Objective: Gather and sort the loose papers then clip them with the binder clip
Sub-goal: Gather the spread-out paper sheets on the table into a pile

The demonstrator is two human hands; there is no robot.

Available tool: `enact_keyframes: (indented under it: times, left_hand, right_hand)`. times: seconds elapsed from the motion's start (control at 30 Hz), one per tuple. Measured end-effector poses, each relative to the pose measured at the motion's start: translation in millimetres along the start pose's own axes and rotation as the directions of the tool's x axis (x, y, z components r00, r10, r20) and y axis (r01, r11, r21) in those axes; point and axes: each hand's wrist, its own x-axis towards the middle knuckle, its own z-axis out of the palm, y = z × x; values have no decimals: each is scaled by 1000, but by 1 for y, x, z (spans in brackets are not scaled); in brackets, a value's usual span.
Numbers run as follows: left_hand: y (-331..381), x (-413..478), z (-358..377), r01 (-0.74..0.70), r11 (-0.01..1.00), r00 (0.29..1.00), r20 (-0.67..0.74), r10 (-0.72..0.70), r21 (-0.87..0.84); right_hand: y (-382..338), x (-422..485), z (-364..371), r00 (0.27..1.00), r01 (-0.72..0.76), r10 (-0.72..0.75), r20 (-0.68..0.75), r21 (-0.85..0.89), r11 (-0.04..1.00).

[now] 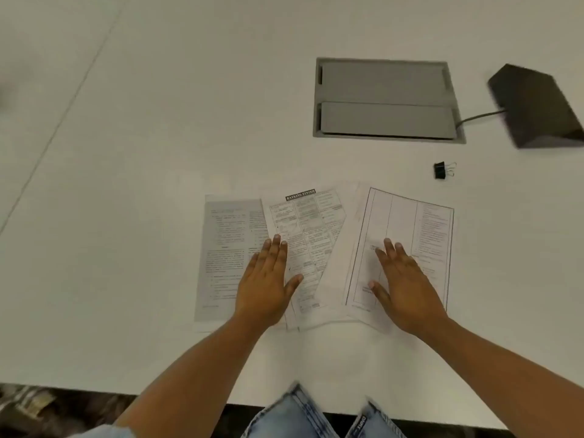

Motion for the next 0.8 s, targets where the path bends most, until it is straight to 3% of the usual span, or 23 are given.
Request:
enact_keyframes:
  times: [0.23, 0.5, 0.67, 0.8]
  left_hand:
    - [-5, 4, 9, -12, 997, 991, 130, 3, 73]
    - [62, 13, -3, 85, 949, 995, -21, -95, -303]
    - [95, 17, 0, 155, 894, 983, -23, -182, -421]
    - [114, 16, 8, 231, 853, 972, 69, -226, -467]
  right_hand:
    - [12, -10, 17, 987, 2, 6, 162, -45, 999]
    - [16, -22, 11, 997, -32, 29, 74, 41, 999]
    - [24, -41, 17, 990, -108, 103, 100, 45, 993]
    - [24, -51, 22, 983, -123, 119, 138, 24, 992]
